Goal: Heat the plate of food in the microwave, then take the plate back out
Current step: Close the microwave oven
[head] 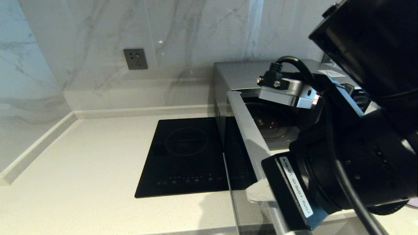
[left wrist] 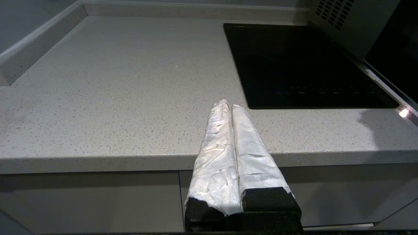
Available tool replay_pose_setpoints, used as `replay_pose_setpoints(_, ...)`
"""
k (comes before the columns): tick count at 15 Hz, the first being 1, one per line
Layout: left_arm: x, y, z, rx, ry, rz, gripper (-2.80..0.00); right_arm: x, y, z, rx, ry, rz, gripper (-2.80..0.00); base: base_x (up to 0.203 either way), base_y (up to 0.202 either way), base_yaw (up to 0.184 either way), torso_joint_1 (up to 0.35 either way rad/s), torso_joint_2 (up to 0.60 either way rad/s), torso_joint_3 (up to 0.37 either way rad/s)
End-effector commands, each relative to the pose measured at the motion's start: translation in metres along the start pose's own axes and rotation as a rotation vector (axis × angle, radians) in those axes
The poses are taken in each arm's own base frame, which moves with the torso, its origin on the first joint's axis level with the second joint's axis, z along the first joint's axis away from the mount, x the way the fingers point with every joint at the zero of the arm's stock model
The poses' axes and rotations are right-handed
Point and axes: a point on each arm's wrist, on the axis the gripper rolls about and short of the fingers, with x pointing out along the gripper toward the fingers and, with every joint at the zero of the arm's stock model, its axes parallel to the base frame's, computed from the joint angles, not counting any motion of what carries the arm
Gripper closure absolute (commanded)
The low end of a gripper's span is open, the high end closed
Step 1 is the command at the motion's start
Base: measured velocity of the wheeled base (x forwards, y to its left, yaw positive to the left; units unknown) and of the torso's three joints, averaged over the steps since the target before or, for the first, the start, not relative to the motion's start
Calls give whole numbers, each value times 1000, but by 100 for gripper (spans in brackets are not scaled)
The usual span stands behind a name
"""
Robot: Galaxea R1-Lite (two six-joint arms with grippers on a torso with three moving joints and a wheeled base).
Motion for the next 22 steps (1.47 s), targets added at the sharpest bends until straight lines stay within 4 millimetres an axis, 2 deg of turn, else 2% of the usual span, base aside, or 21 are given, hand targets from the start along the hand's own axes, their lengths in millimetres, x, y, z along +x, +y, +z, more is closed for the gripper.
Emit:
replay_pose_setpoints(1,0,0,0,-1,1,1,0,-5,-5,-1,13,-20,-56,0,0,0,0,0,0,0)
replay_pose_setpoints(9,0,0,0,-1,1,1,0,-15,-51,11,213,-132,-375,0,0,0,0,0,0,0)
replay_pose_setpoints(13,0,0,0,-1,1,1,0,-25,-74,19,297,-180,-437,0,0,0,0,0,0,0)
replay_pose_setpoints(18,0,0,0,-2,1,1,0,-30,-124,36,467,-204,-601,0,0,0,0,0,0,0)
replay_pose_setpoints(22,0,0,0,-1,1,1,0,-21,-162,55,579,-209,-686,0,0,0,0,0,0,0)
